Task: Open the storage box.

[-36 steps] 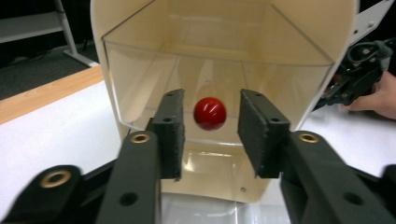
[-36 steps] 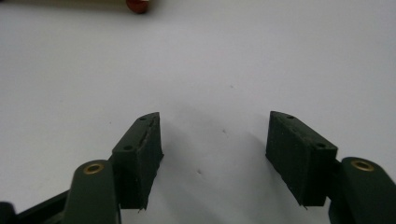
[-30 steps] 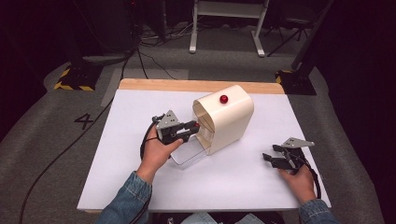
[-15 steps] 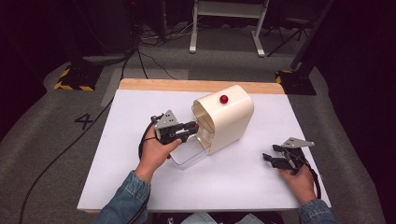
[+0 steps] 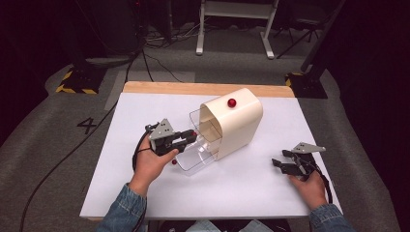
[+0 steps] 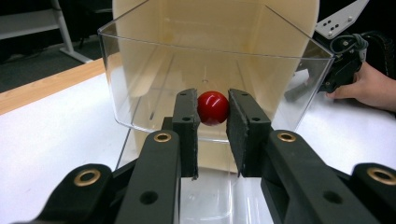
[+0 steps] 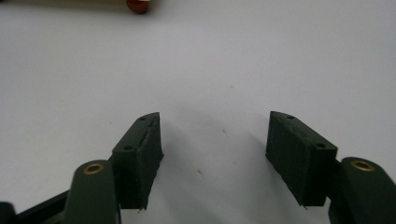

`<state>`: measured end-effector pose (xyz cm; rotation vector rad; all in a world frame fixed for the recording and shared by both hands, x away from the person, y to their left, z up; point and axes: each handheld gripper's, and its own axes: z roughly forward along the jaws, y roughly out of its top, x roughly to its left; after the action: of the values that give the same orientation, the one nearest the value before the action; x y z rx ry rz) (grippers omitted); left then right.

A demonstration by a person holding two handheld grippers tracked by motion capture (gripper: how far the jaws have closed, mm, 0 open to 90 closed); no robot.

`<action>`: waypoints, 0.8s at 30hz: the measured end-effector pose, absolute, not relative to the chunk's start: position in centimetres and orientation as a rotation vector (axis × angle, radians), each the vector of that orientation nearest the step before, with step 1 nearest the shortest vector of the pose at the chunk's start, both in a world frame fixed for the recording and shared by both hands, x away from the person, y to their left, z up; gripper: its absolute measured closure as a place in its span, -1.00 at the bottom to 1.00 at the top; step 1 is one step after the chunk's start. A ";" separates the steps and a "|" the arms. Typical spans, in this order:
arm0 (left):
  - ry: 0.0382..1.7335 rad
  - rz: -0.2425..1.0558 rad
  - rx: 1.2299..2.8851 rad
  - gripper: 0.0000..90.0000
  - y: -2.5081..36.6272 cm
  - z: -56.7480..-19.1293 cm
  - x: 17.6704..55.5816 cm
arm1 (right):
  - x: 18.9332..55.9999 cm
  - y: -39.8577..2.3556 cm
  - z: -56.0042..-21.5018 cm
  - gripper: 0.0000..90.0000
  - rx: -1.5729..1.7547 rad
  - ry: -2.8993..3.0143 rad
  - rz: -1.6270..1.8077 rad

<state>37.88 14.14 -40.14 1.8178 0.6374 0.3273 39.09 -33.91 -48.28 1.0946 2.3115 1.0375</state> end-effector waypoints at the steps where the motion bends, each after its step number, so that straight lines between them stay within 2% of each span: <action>1: 0.641 0.334 1.816 0.64 14.3 -40.1 37.7 | 39.1 -33.9 -48.3 -0.20 1.095 2.312 1.037; 24: 0.694 0.377 1.817 0.64 17.6 -40.5 34.4 | 39.1 -33.9 -48.3 -0.20 1.096 2.312 1.039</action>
<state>34.38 17.58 -40.49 1.8167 0.6940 0.3771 39.11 -33.93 -48.28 1.0958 2.3121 1.0391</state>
